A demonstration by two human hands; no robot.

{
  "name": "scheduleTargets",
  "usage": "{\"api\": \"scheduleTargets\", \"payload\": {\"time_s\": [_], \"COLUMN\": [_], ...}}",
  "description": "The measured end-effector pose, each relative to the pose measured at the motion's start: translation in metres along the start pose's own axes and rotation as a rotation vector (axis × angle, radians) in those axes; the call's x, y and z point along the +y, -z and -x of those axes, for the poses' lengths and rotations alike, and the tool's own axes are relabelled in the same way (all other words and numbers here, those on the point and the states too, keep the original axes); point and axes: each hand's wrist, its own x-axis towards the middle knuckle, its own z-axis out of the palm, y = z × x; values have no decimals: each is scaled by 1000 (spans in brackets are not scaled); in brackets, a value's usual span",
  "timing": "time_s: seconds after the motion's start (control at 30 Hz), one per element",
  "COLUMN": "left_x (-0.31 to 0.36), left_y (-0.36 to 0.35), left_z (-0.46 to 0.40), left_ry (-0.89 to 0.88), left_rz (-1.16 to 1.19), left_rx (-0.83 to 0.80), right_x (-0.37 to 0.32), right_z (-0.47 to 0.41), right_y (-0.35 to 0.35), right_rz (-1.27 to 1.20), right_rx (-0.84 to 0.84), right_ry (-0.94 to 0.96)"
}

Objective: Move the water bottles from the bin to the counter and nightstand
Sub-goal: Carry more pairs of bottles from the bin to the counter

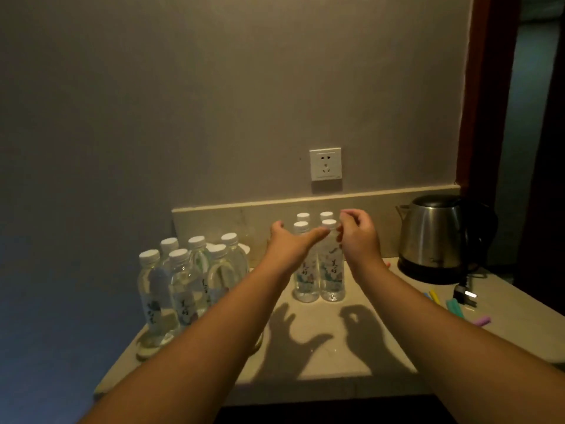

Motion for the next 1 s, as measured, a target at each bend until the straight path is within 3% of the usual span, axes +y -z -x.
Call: {"api": "scheduleTargets", "payload": {"time_s": [0.2, 0.43, 0.8, 1.0], "left_x": [37, 29, -51, -126], "left_y": [59, 201, 510, 620], "left_z": [32, 84, 235, 264], "left_ry": [-122, -196, -60, 86], "left_rz": [101, 185, 13, 41], "left_rx": [111, 337, 683, 820], "right_x": [-53, -96, -107, -71], "right_z": [44, 127, 329, 406], "right_y": [-80, -207, -449, -540], "right_rz": [-156, -212, -148, -52], "right_rx": [-235, -537, -821, -917], "right_ry": [-35, -146, -330, -419]}}
